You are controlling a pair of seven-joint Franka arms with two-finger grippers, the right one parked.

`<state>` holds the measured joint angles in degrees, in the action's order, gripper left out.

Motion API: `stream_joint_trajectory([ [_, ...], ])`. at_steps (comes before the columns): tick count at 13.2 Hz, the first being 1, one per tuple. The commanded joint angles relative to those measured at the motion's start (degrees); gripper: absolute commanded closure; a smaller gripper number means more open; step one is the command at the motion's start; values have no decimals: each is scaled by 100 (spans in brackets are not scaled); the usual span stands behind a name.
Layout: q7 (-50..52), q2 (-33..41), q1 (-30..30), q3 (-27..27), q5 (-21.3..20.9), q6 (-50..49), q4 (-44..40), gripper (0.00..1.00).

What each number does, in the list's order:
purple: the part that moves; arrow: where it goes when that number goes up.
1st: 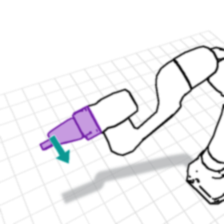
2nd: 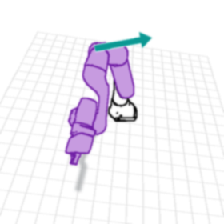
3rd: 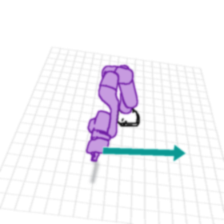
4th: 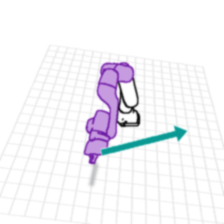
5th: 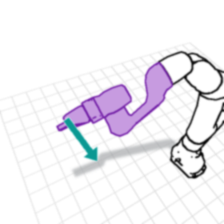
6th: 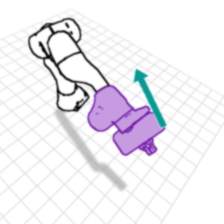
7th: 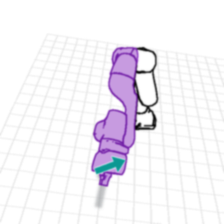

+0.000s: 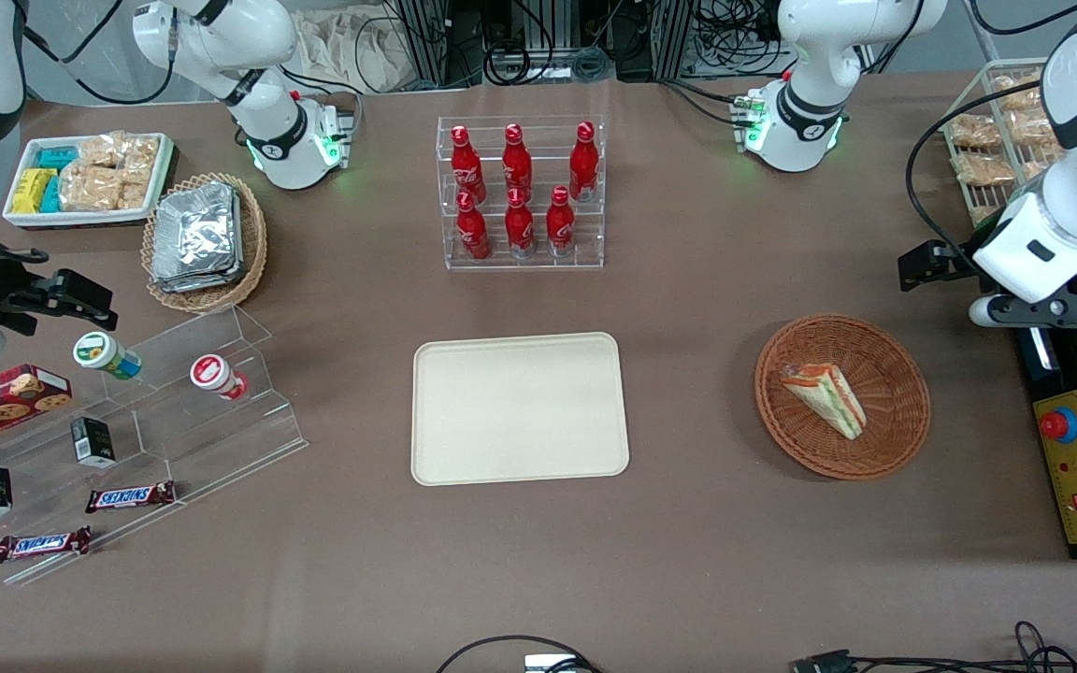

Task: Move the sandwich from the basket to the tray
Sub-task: 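Move the open left gripper above the wicker basket with the sandwich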

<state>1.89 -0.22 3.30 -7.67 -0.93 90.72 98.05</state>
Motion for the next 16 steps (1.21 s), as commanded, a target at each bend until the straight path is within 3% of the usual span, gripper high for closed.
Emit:
stream_joint_trajectory([
  [1, -31, 66, 101, -95, -74, 77, 82, 0],
  [8, 196, 4, 101, -86, -74, 25, -32, 0],
  [16, 2795, -416, 101, 116, 23, -19, -41, 0],
])
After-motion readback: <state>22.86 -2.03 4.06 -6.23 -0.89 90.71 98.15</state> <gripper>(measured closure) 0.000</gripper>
